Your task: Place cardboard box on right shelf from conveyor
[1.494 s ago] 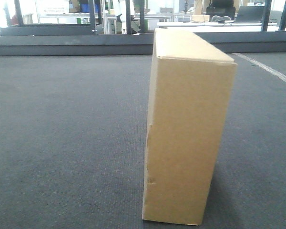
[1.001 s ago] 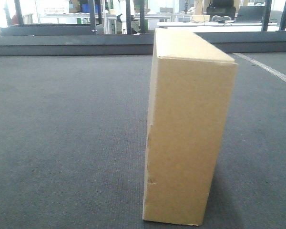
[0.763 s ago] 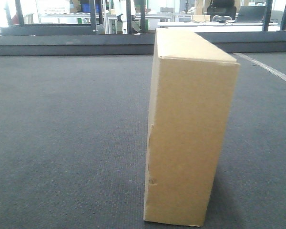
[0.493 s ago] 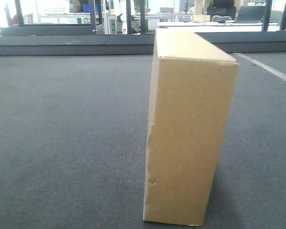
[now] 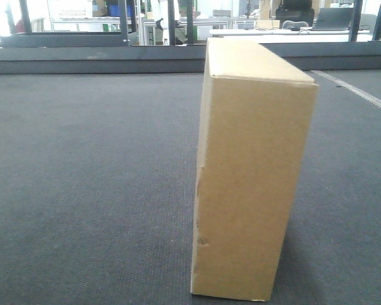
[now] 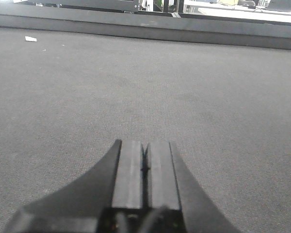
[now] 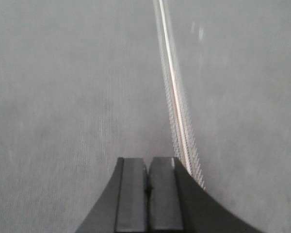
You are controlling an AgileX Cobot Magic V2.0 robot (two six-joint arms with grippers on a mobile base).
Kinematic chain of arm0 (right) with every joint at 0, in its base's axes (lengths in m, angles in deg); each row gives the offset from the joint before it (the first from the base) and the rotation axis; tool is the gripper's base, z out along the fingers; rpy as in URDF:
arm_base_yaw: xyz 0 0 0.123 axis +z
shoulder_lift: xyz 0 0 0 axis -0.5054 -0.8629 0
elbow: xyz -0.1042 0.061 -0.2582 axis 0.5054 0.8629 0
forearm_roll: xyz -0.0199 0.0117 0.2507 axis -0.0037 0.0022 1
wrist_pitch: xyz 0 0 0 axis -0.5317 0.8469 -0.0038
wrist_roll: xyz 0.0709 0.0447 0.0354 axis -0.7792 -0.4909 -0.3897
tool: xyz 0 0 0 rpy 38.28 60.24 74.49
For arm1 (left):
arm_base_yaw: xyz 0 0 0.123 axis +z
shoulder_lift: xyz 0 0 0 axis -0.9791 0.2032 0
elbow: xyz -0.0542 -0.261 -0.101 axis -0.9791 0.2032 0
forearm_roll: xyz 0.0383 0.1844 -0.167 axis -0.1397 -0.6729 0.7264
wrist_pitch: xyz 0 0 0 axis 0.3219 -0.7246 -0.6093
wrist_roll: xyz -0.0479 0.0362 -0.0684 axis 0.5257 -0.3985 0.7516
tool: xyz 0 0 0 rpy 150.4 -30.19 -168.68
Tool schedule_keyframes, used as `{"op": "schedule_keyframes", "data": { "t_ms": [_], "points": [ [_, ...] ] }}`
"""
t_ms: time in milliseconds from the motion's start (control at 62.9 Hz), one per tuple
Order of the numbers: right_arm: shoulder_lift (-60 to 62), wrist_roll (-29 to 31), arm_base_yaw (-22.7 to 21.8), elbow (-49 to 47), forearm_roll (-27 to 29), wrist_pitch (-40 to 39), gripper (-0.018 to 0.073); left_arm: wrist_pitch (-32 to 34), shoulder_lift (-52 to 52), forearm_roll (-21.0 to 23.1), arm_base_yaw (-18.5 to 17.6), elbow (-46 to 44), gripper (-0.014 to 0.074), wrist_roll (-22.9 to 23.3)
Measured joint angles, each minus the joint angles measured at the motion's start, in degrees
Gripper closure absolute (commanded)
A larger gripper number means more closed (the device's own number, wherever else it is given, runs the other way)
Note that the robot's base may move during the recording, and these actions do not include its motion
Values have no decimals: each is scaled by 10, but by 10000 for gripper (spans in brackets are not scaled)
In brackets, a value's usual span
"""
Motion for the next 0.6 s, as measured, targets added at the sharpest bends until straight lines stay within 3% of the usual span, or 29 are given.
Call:
{"op": "schedule_keyframes", "data": {
  "t_ms": [159,318,429,540,572,604],
  "points": [
    [-78,-5,1,-51,28,50,492,0,0,0,0,0,712,0],
    [-146,-84,33,-105,30,102,445,0,0,0,0,0,713,0],
    [-192,-149,79,-147,26,132,258,0,0,0,0,0,713,0],
    [-234,-195,129,-187,15,147,-47,0,0,0,0,0,713,0],
    [-244,-205,141,-199,15,150,-90,0,0,0,0,0,713,0],
    [-257,-216,155,-210,14,153,-79,0,0,0,0,0,713,0]
  ]
}}
